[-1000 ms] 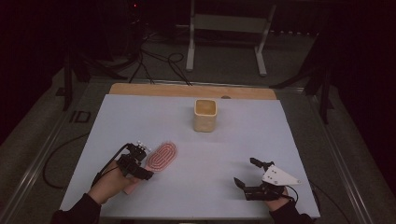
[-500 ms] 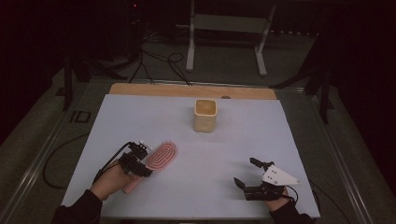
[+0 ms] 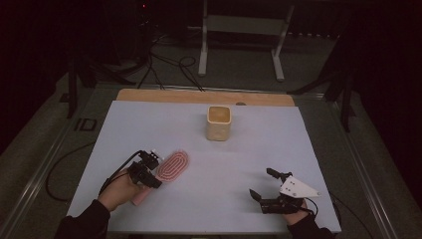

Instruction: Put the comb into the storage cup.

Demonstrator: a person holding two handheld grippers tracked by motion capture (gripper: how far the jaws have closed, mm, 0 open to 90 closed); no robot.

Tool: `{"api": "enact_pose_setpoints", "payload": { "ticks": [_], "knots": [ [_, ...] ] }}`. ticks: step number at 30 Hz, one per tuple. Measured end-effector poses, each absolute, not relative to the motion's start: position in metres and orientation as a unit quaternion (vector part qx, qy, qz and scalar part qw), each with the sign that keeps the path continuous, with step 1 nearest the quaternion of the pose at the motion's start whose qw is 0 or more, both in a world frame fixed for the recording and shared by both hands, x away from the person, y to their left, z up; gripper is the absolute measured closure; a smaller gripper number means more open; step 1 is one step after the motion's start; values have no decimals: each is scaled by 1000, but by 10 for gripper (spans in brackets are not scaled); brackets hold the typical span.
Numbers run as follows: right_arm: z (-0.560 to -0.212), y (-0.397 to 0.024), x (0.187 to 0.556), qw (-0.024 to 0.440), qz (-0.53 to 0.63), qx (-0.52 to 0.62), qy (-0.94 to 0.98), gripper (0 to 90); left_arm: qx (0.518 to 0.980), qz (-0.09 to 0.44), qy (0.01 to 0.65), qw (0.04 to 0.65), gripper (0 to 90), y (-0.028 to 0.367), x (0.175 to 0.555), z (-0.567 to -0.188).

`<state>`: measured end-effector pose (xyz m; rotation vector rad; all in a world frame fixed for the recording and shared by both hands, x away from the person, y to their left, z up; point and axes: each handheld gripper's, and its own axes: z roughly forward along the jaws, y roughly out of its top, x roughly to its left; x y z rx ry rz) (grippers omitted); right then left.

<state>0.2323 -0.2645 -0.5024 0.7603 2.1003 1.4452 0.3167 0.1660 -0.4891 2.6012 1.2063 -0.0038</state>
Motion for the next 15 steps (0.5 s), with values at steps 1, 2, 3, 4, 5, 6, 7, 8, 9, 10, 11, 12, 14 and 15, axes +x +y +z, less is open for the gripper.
{"api": "enact_pose_setpoints", "payload": {
  "ticks": [1,2,3,4,5,6,7,8,9,10,11,12,14,15],
  "knots": [
    [-503,-264,232,238,527,278,767,89,901,2,412,135,701,166,316,-489],
    [-503,-264,232,238,527,277,767,89,902,7,409,139,701,166,315,-488],
    [-502,-264,232,238,528,277,767,89,902,5,408,144,701,166,315,-487],
    [-502,-264,232,238,528,277,766,89,902,6,404,151,702,165,314,-486],
    [-502,-264,232,237,528,278,767,89,901,14,406,154,702,165,314,-484],
    [-502,-264,232,238,527,278,767,89,901,13,403,160,702,165,313,-481],
    [-502,-264,232,238,527,277,767,89,900,14,402,168,702,164,313,-479],
    [-502,-264,232,238,528,277,767,89,899,17,402,174,702,164,313,-476],
    [-502,-264,232,238,529,278,766,89,900,17,398,177,702,164,313,-474],
    [-502,-265,232,237,529,278,766,89,898,18,401,183,702,165,313,-472],
    [-502,-265,233,238,528,279,766,89,897,17,401,188,702,165,313,-470],
    [-502,-264,232,238,527,278,767,89,897,22,397,192,702,165,313,-468],
    [-502,-264,232,237,529,277,766,89,896,23,396,201,702,165,313,-464],
    [-502,-265,232,237,529,278,766,89,893,26,398,207,702,165,313,-463]
  ]
}}
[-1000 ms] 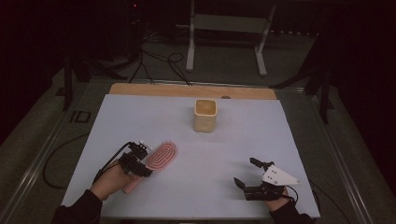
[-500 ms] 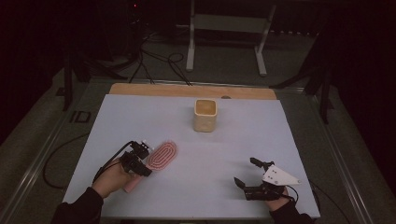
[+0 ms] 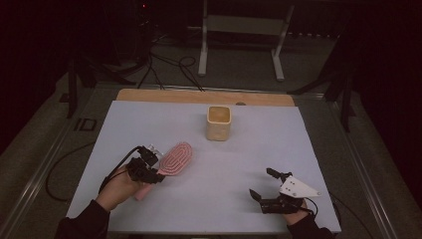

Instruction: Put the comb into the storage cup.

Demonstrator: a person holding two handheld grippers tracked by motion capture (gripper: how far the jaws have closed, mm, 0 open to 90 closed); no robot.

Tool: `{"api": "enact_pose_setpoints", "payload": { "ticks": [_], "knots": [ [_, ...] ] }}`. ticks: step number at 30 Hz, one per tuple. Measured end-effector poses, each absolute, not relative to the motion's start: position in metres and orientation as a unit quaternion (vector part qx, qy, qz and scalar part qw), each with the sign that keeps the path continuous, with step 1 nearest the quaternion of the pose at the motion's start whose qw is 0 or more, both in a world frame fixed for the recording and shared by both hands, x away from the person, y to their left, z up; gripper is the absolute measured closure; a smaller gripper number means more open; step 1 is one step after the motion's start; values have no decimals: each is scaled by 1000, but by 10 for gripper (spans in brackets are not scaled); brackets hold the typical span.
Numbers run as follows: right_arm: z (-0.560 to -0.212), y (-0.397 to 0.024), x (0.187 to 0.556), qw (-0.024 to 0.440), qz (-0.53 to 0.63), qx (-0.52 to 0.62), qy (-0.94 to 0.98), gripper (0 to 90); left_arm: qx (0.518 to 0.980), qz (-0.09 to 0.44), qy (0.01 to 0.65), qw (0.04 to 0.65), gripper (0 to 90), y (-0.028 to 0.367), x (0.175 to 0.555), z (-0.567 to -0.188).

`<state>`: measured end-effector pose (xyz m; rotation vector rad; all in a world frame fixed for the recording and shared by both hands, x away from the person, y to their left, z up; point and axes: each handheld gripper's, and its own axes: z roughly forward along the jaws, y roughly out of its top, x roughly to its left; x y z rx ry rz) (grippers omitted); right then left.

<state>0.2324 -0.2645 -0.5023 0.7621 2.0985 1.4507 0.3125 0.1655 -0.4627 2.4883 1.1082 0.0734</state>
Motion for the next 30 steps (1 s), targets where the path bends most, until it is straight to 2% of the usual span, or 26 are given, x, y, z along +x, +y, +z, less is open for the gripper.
{"api": "enact_pose_setpoints", "payload": {
  "ticks": [23,30],
  "knots": [
    [-502,-264,233,238,529,278,766,89,868,62,371,325,703,154,312,-424],
    [-502,-264,233,238,529,278,766,89,862,87,356,350,703,144,312,-412]
  ]
}}
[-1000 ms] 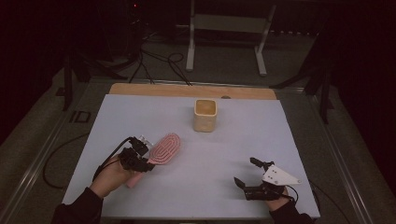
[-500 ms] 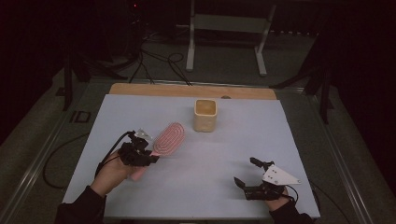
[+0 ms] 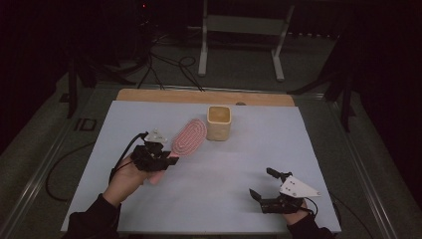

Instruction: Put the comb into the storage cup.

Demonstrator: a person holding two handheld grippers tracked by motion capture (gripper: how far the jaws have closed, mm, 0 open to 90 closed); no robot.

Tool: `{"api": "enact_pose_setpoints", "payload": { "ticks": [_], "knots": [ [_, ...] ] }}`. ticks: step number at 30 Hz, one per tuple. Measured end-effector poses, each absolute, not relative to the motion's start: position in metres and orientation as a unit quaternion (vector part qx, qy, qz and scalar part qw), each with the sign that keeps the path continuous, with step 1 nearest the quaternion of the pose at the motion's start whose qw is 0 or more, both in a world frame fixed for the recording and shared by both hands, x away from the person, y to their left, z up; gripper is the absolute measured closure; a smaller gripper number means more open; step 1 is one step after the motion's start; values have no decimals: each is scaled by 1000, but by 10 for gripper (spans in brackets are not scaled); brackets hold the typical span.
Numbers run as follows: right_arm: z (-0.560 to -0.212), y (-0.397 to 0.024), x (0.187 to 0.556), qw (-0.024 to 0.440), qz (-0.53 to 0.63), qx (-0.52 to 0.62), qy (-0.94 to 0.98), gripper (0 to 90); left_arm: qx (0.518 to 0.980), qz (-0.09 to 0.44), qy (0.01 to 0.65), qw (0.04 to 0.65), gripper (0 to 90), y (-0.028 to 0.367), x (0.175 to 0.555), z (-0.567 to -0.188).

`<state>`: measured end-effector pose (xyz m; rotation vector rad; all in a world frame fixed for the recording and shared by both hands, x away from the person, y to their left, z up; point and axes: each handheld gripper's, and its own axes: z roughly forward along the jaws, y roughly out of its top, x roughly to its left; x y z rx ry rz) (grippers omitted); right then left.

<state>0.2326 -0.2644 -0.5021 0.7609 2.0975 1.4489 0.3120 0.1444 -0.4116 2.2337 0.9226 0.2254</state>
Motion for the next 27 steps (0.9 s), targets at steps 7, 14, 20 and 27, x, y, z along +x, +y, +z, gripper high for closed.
{"api": "enact_pose_setpoints", "payload": {
  "ticks": [7,14,20,27],
  "knots": [
    [-502,-265,233,239,529,278,766,89,857,103,343,372,703,137,314,-399],
    [-502,-264,233,238,529,278,766,89,843,122,342,397,703,129,318,-389],
    [-502,-264,233,238,530,277,765,89,837,129,335,413,703,120,323,-381],
    [-502,-264,233,239,529,276,766,89,825,147,331,434,703,109,329,-369]
  ]
}}
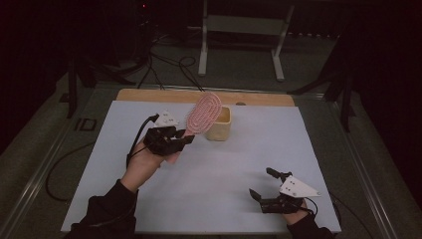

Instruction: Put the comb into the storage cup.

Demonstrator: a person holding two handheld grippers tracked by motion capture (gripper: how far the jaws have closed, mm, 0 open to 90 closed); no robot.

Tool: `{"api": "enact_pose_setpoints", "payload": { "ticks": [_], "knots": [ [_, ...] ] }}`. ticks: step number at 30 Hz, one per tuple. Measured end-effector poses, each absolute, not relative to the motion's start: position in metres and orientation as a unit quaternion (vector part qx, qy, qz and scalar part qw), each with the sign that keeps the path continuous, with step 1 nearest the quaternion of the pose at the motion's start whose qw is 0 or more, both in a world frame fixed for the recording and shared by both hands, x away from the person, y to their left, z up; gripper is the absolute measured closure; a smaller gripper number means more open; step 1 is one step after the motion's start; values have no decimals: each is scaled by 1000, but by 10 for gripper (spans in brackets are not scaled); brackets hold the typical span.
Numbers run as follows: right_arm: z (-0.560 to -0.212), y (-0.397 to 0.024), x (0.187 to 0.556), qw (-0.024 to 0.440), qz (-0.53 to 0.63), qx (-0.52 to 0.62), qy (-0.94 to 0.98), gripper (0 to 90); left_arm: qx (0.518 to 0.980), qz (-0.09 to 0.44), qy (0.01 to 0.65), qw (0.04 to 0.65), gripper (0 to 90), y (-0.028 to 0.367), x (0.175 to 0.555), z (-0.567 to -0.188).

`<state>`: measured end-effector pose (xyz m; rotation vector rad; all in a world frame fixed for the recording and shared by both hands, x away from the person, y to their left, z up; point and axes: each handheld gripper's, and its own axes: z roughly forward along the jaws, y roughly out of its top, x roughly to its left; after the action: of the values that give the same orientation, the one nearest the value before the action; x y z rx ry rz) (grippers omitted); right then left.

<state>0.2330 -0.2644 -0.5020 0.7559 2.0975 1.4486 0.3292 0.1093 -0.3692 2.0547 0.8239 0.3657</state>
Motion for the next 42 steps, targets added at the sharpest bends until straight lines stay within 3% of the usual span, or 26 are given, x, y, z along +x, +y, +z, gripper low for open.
{"api": "enact_pose_setpoints", "payload": {
  "ticks": [18,28,42],
  "knots": [
    [-502,-265,233,235,531,278,765,89,764,202,305,531,702,88,362,-354],
    [-503,-266,234,236,533,279,763,89,729,174,319,581,702,81,392,-355],
    [-503,-266,234,233,535,278,763,89,704,180,298,620,702,61,418,-356]
  ]
}}
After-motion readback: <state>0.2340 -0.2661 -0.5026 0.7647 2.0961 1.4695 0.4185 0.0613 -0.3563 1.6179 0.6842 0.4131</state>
